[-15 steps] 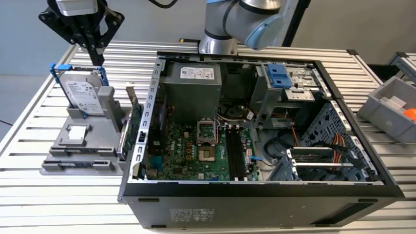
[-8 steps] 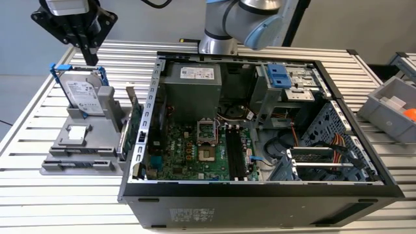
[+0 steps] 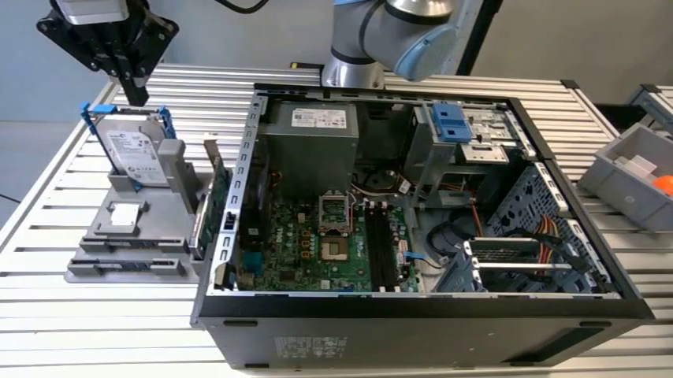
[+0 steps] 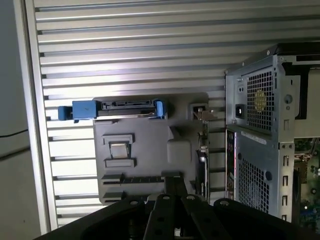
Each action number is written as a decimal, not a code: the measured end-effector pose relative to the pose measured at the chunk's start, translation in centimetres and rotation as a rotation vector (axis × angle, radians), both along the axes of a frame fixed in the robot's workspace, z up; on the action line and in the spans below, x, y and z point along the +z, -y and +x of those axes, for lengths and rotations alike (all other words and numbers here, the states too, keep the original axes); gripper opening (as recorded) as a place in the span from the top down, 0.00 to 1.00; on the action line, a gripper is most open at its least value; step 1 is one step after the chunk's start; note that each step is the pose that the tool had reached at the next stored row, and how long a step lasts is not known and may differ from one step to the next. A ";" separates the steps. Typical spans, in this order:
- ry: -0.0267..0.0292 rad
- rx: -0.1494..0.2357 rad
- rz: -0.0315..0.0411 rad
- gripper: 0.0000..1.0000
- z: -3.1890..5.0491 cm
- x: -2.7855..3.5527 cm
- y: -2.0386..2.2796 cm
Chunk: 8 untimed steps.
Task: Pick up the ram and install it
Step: 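Reach for the ram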
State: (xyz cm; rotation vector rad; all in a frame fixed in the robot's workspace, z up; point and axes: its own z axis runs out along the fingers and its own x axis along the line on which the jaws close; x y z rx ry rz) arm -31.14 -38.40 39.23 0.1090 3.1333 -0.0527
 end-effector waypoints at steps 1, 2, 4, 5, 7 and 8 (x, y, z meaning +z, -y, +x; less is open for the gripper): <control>-0.0001 0.000 0.0000 1.00 -0.18 0.00 0.00; -0.0002 0.000 0.0000 1.00 -0.37 0.00 0.00; -0.0006 0.000 0.0000 1.00 -0.71 0.00 0.00; -0.0009 0.000 0.0000 1.00 -0.88 0.00 0.00; -0.0015 0.000 0.0000 1.00 -1.21 0.00 0.00; -0.0017 0.000 0.0000 1.00 -1.37 0.00 0.00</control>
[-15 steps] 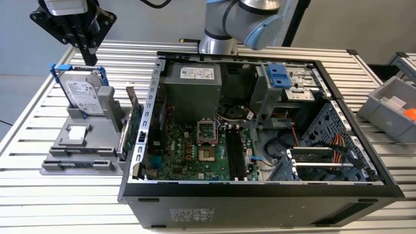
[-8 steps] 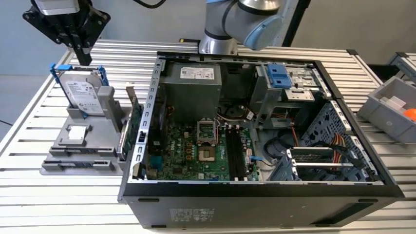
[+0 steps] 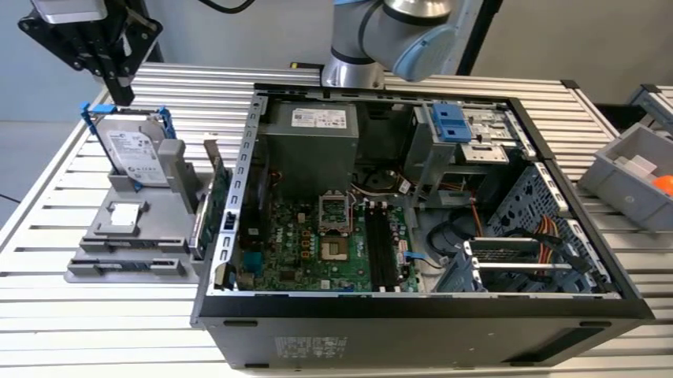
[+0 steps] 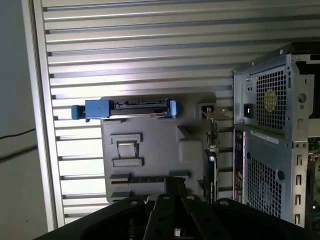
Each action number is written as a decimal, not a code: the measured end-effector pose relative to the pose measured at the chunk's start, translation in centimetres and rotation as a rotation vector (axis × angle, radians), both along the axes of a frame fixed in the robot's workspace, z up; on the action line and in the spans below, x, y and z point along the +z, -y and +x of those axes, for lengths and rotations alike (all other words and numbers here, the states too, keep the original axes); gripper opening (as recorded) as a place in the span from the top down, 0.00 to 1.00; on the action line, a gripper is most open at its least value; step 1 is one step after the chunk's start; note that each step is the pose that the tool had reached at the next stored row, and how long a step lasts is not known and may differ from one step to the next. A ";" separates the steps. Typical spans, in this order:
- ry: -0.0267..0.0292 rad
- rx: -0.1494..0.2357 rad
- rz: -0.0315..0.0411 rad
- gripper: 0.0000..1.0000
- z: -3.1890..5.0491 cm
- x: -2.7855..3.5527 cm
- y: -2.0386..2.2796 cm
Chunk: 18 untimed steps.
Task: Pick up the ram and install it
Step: 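Reach for the ram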
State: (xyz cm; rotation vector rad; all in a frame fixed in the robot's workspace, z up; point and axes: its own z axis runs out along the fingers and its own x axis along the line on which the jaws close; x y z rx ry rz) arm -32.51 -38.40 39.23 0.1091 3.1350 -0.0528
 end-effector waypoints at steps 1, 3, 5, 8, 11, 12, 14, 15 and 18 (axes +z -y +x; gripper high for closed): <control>-0.0004 0.000 0.0000 1.00 -0.16 0.01 0.00; -0.0009 0.000 0.0010 1.00 -0.48 0.00 0.00; -0.0012 0.000 0.0060 1.00 -0.78 0.00 0.00; -0.0022 0.001 0.0180 1.00 -1.10 0.00 0.00; -0.0045 0.001 0.0300 1.00 -1.37 0.00 0.00; -0.0048 0.001 0.0353 1.00 -1.47 0.00 0.00; -0.0048 0.001 0.0508 1.00 -1.68 0.00 0.00; -0.0048 0.001 0.0594 1.00 -1.77 0.00 0.00; -0.0048 0.002 0.0824 1.00 -1.99 0.00 0.00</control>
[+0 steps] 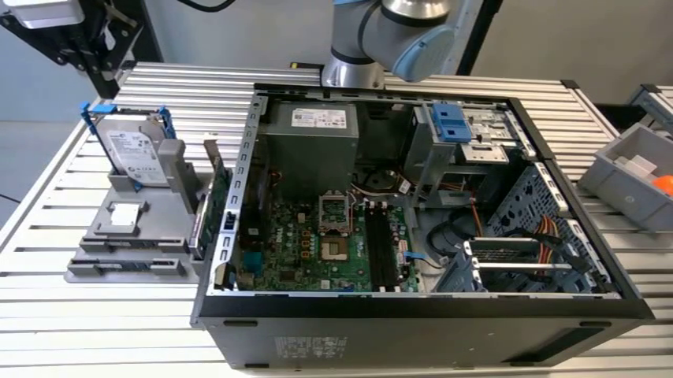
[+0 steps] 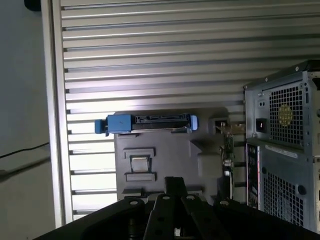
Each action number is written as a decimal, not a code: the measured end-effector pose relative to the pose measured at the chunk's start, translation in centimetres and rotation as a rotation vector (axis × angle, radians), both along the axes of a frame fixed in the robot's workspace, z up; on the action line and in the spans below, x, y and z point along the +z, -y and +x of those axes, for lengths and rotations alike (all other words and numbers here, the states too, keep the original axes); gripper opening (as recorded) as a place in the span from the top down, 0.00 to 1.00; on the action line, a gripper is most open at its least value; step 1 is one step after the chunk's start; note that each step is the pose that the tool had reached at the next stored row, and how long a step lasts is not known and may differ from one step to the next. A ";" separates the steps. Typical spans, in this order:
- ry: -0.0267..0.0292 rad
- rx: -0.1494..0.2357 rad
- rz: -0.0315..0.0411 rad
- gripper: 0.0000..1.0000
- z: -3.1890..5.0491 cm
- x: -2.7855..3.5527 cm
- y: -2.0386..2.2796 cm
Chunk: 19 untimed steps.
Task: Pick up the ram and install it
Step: 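Reach for the ram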
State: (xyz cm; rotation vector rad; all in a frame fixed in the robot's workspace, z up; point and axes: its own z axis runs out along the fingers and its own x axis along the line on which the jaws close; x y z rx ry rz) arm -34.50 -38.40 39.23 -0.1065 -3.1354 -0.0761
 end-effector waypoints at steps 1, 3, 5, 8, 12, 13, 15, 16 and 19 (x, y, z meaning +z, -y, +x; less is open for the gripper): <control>-0.0001 0.001 0.0071 1.00 -0.05 0.00 0.00; 0.0001 0.004 0.0106 1.00 -0.11 0.00 0.00; 0.0000 0.015 0.0107 1.00 -0.15 0.00 0.00; -0.0002 0.046 0.0107 1.00 -0.20 0.00 0.00; -0.0003 0.052 0.0107 1.00 -0.21 0.00 0.00; -0.0002 0.052 0.0107 1.00 -0.21 0.00 0.00; -0.0003 0.051 0.0107 1.00 -0.23 0.00 0.02; -0.0003 0.051 0.0107 1.00 -0.23 0.00 0.05; -0.0003 0.052 0.0106 1.00 -0.22 0.00 0.26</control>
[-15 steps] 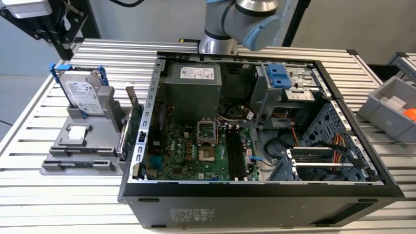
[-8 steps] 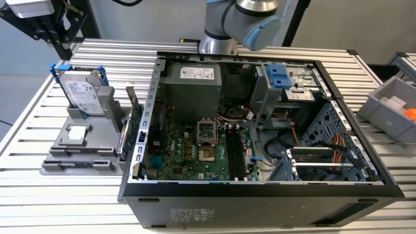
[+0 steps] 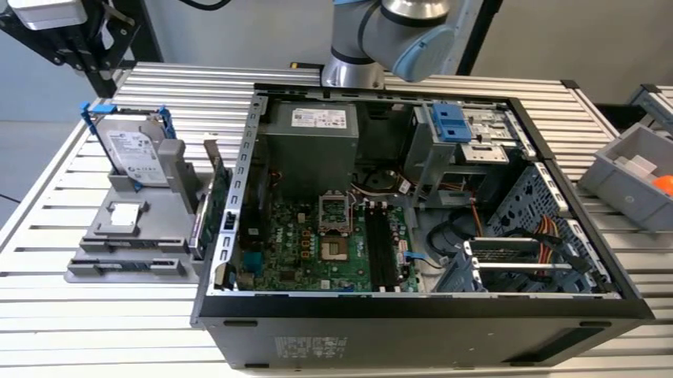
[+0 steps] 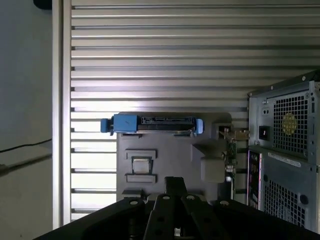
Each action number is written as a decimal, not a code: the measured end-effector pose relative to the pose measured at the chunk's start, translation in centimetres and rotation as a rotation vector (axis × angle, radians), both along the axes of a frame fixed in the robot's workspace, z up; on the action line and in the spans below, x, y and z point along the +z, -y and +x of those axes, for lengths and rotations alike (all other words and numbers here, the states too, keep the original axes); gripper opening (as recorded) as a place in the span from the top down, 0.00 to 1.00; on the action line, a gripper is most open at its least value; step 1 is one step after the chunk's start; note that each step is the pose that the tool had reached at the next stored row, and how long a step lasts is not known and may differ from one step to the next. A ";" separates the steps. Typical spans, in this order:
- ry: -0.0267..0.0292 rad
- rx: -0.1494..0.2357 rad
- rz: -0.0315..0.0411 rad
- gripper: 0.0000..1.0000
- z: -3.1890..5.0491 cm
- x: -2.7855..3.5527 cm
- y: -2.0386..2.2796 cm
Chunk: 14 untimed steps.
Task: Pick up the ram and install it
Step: 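Reach for the ram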
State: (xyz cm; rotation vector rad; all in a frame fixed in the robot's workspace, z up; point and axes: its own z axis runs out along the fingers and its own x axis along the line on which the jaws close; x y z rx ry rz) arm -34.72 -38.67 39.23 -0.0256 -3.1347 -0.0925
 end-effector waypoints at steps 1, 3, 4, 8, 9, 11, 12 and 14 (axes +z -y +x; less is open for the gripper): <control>0.0000 0.000 0.0000 1.00 0.00 0.00 0.11; 0.0000 0.000 0.0000 1.00 0.00 0.00 0.37; 0.0001 0.000 0.0001 1.00 0.00 -0.01 0.50; 0.0001 0.000 0.0000 1.00 0.00 0.00 1.05; 0.0000 0.000 0.0000 1.00 0.00 0.00 1.20; 0.0000 0.000 0.0000 1.00 0.00 0.00 1.49; 0.0000 0.000 0.0000 1.00 0.00 0.00 1.62; 0.0000 0.000 0.0000 1.00 0.00 0.00 1.82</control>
